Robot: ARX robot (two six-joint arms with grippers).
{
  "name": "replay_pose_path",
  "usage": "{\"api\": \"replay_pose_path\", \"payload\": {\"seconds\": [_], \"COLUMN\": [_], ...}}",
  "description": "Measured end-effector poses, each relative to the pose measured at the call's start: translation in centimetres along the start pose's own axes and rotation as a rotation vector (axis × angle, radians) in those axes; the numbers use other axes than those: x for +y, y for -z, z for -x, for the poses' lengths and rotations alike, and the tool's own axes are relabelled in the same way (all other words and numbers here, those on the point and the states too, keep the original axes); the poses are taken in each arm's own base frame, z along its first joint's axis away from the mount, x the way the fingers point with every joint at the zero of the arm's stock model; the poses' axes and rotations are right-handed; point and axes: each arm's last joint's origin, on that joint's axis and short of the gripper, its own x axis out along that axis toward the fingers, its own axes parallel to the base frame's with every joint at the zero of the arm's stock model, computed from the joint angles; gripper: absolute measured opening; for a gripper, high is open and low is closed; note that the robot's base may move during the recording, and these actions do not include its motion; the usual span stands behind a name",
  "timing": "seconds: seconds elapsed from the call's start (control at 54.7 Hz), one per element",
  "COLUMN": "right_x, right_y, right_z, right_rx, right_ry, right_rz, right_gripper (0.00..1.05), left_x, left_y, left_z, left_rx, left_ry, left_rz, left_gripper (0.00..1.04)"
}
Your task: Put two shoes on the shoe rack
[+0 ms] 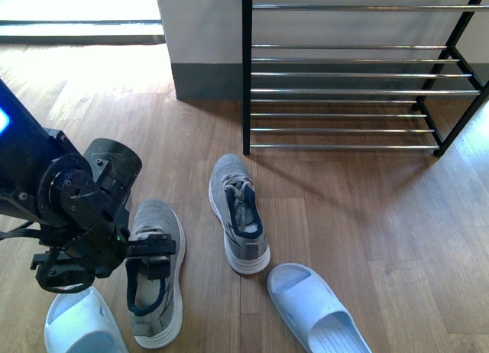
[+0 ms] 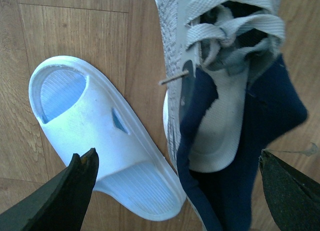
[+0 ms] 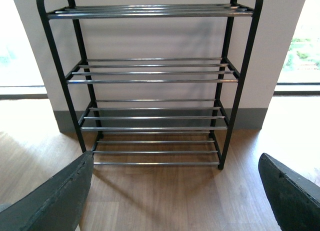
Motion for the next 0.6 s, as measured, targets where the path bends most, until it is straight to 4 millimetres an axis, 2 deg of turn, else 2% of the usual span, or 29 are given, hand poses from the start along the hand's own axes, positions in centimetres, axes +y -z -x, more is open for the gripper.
{"api": "replay_pose_path", "payload": {"seconds": [0.164, 0.457, 0.493, 0.603], "right_x": [0.0, 0.0, 0.0, 0.0], "right_y": [0.0, 0.0, 0.0, 0.0], "right_z": [0.0, 0.0, 0.0, 0.0], "right_rx": [0.000, 0.000, 0.000, 0.000], "right_ry": [0.000, 0.000, 0.000, 0.000], "right_rz": [0.000, 0.000, 0.000, 0.000], "right_gripper": [0.96, 0.96, 0.96, 0.96], "left_x": [0.0, -0.7, -0.7, -0.8], "left_y": [-0.3, -1.4, -1.4, -1.2], "left_z": [-2.1, -4.1, -4.3, -4.9], "left_rx": [0.013, -0.050, -0.052, -0.062], "left_ry": [-0.031, -0.048, -0.062, -0.067], "left_rz": [-0.029, -0.140, -0.147, -0.170], "left_gripper": [0.95, 0.95, 0.91, 0.67]}}
